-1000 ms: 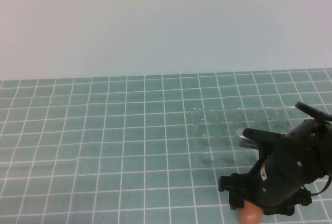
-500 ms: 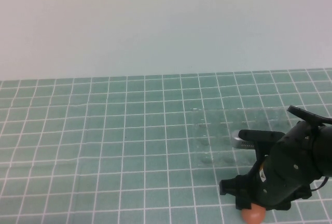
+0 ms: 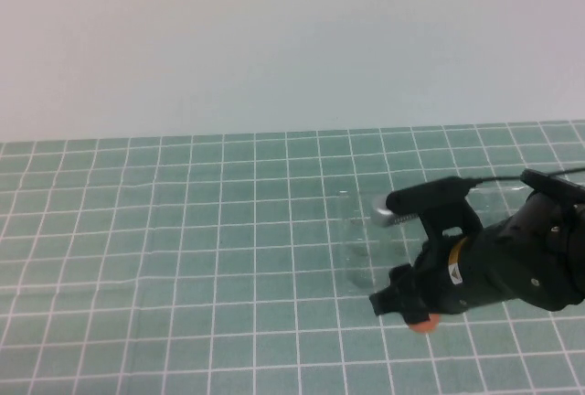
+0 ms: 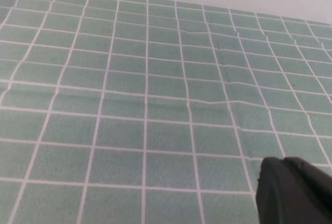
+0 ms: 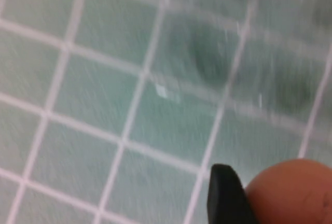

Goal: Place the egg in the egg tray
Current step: Pick up the egg, then place the egg in the egg tray

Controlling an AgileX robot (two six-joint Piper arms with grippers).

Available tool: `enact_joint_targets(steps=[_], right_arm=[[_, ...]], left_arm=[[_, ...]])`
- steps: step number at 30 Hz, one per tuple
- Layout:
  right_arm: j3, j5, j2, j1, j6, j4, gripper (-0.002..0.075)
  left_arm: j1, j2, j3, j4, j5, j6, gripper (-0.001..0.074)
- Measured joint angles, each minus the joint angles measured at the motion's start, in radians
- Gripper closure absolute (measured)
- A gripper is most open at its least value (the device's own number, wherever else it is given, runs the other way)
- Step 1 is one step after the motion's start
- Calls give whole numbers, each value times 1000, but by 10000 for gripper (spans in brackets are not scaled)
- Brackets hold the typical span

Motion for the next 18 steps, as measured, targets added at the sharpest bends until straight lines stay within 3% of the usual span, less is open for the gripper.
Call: enact_joint_targets(steps=[11,18], right_arm=[[0,-343,-13,-6,37,-241,367],[0,-487,-13,-57,-224,-114,367]], left_arm=[[0,0,0,0,0,0,739],[0,0,0,0,0,0,739]])
